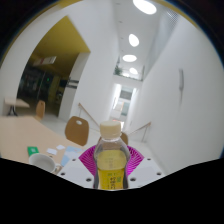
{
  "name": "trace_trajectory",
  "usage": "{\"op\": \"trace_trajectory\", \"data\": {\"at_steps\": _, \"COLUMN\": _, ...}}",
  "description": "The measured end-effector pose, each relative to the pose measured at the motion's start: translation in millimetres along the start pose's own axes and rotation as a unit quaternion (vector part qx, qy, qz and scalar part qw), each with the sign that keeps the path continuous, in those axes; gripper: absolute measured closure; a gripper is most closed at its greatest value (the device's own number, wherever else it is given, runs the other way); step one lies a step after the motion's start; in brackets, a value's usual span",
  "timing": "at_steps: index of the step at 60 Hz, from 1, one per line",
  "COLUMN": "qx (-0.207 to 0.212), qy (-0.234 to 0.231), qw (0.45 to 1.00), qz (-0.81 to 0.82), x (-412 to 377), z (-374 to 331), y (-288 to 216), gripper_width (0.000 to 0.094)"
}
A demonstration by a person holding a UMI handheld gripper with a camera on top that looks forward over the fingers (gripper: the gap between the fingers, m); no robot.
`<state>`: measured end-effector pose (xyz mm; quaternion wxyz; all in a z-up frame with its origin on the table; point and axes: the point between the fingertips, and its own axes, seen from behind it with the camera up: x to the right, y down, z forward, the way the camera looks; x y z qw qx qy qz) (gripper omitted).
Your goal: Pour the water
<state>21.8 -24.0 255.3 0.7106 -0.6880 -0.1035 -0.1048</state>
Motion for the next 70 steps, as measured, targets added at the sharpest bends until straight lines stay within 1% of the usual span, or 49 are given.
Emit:
{"op": "trace_trajectory", "data": {"at_steps": 1, "qx": -0.007, "qy": -0.011, "qw": 0.999, "qz": 0.052, "x": 6.3, "z": -7.6, "y": 12.4, "gripper_width": 0.0603}}
{"op": "trace_trajectory", "data": {"at_steps": 3, "qx": -0.033, "qy": -0.029, "qw": 0.994, "qz": 0.100, "x": 3.7, "z": -15.6, "y": 37.1, "gripper_width": 0.0602}}
{"op": "trace_trajectory", "data": {"at_steps": 5, "qx": -0.046, "qy": -0.045, "qw": 0.988, "qz": 0.143, "x": 10.0, "z": -27.9, "y": 58.6, "gripper_width": 0.0601}}
{"op": "trace_trajectory", "data": {"at_steps": 7, "qx": -0.057, "qy": -0.057, "qw": 0.987, "qz": 0.143, "x": 1.7, "z": -27.4, "y": 76.5, "gripper_width": 0.0602}}
{"op": "trace_trajectory", "data": {"at_steps": 9, "qx": -0.057, "qy": -0.070, "qw": 0.984, "qz": 0.156, "x": 11.8, "z": -49.5, "y": 79.6, "gripper_width": 0.0602}}
{"op": "trace_trajectory", "data": {"at_steps": 10, "qx": -0.070, "qy": -0.073, "qw": 0.985, "qz": 0.142, "x": -3.2, "z": -40.4, "y": 91.7, "gripper_width": 0.0602}}
{"op": "trace_trajectory", "data": {"at_steps": 12, "qx": -0.081, "qy": -0.081, "qw": 0.984, "qz": 0.136, "x": -7.1, "z": -49.5, "y": 97.6, "gripper_width": 0.0602}}
{"op": "trace_trajectory", "data": {"at_steps": 13, "qx": -0.085, "qy": -0.083, "qw": 0.984, "qz": 0.136, "x": -1.1, "z": -54.4, "y": 112.4, "gripper_width": 0.0601}}
{"op": "trace_trajectory", "data": {"at_steps": 15, "qx": -0.088, "qy": -0.087, "qw": 0.984, "qz": 0.128, "x": -1.2, "z": -66.4, "y": 112.2, "gripper_width": 0.0600}}
{"op": "trace_trajectory", "data": {"at_steps": 16, "qx": -0.074, "qy": -0.086, "qw": 0.985, "qz": 0.131, "x": 2.3, "z": -69.8, "y": 105.3, "gripper_width": 0.0602}}
{"op": "trace_trajectory", "data": {"at_steps": 21, "qx": -0.073, "qy": -0.086, "qw": 0.984, "qz": 0.136, "x": 18.0, "z": -110.2, "y": 97.4, "gripper_width": 0.0594}}
{"op": "trace_trajectory", "data": {"at_steps": 22, "qx": -0.071, "qy": -0.087, "qw": 0.984, "qz": 0.138, "x": 20.0, "z": -101.3, "y": 110.5, "gripper_width": 0.0593}}
{"op": "trace_trajectory", "data": {"at_steps": 25, "qx": -0.068, "qy": -0.092, "qw": 0.984, "qz": 0.134, "x": 25.2, "z": -121.7, "y": 105.8, "gripper_width": 0.0554}}
{"op": "trace_trajectory", "data": {"at_steps": 27, "qx": -0.067, "qy": -0.092, "qw": 0.984, "qz": 0.135, "x": 32.8, "z": -137.8, "y": 101.6, "gripper_width": 0.0504}}
{"op": "trace_trajectory", "data": {"at_steps": 28, "qx": -0.066, "qy": -0.092, "qw": 0.984, "qz": 0.135, "x": 42.7, "z": -157.1, "y": 98.8, "gripper_width": 0.0479}}
{"op": "trace_trajectory", "data": {"at_steps": 29, "qx": -0.068, "qy": -0.094, "qw": 0.984, "qz": 0.133, "x": 33.0, "z": -141.9, "y": 102.2, "gripper_width": 0.0453}}
{"op": "trace_trajectory", "data": {"at_steps": 31, "qx": -0.074, "qy": -0.096, "qw": 0.984, "qz": 0.129, "x": 39.8, "z": -159.9, "y": 101.1, "gripper_width": 0.0396}}
{"op": "trace_trajectory", "data": {"at_steps": 33, "qx": -0.084, "qy": -0.094, "qw": 0.984, "qz": 0.127, "x": 49.0, "z": -179.8, "y": 101.4, "gripper_width": 0.0273}}
{"op": "trace_trajectory", "data": {"at_steps": 35, "qx": -0.090, "qy": -0.096, "qw": 0.983, "qz": 0.125, "x": 57.1, "z": -201.6, "y": 100.0, "gripper_width": 0.0104}}
{"op": "trace_trajectory", "data": {"at_steps": 36, "qx": -0.088, "qy": -0.097, "qw": 0.983, "qz": 0.127, "x": 64.3, "z": -221.2, "y": 93.9, "gripper_width": 0.0058}}
{"op": "trace_trajectory", "data": {"at_steps": 37, "qx": -0.088, "qy": -0.096, "qw": 0.983, "qz": 0.128, "x": 52.0, "z": -203.3, "y": 95.1, "gripper_width": 0.0065}}
{"op": "trace_trajectory", "data": {"at_steps": 39, "qx": -0.091, "qy": -0.098, "qw": 0.982, "qz": 0.132, "x": 59.5, "z": -231.9, "y": 91.0, "gripper_width": 0.0084}}
{"op": "trace_trajectory", "data": {"at_steps": 43, "qx": -0.096, "qy": -0.097, "qw": 0.981, "qz": 0.138, "x": 77.0, "z": -293.9, "y": 85.9, "gripper_width": 0.0076}}
{"op": "trace_trajectory", "data": {"at_steps": 44, "qx": -0.093, "qy": -0.096, "qw": 0.981, "qz": 0.139, "x": 64.8, "z": -283.4, "y": 87.1, "gripper_width": 0.0077}}
{"op": "trace_trajectory", "data": {"at_steps": 51, "qx": -0.102, "qy": -0.090, "qw": 0.980, "qz": 0.146, "x": 88.5, "z": -407.9, "y": 81.6, "gripper_width": 0.0077}}
{"op": "trace_trajectory", "data": {"at_steps": 52, "qx": -0.102, "qy": -0.089, "qw": 0.980, "qz": 0.148, "x": 89.2, "z": -420.7, "y": 79.9, "gripper_width": 0.0078}}
{"op": "trace_trajectory", "data": {"at_steps": 53, "qx": -0.103, "qy": -0.092, "qw": 0.979, "qz": 0.151, "x": 75.2, "z": -413.8, "y": 85.4, "gripper_width": 0.0079}}
{"op": "trace_trajectory", "data": {"at_steps": 61, "qx": -0.103, "qy": -0.099, "qw": 0.974, "qz": 0.175, "x": 90.3, "z": -553.7, "y": 70.9, "gripper_width": 0.0078}}
{"op": "trace_trajectory", "data": {"at_steps": 62, "qx": -0.103, "qy": -0.101, "qw": 0.974, "qz": 0.177, "x": 85.8, "z": -545.5, "y": 79.0, "gripper_width": 0.0076}}
{"op": "trace_trajectory", "data": {"at_steps": 68, "qx": -0.095, "qy": -0.099, "qw": 0.971, "qz": 0.196, "x": 113.1, "z": -625.9, "y": 76.6, "gripper_width": 0.0073}}
{"op": "trace_trajectory", "data": {"at_steps": 70, "qx": -0.092, "qy": -0.092, "qw": 0.970, "qz": 0.206, "x": 117.8, "z": -635.8, "y": 81.1, "gripper_width": 0.0073}}
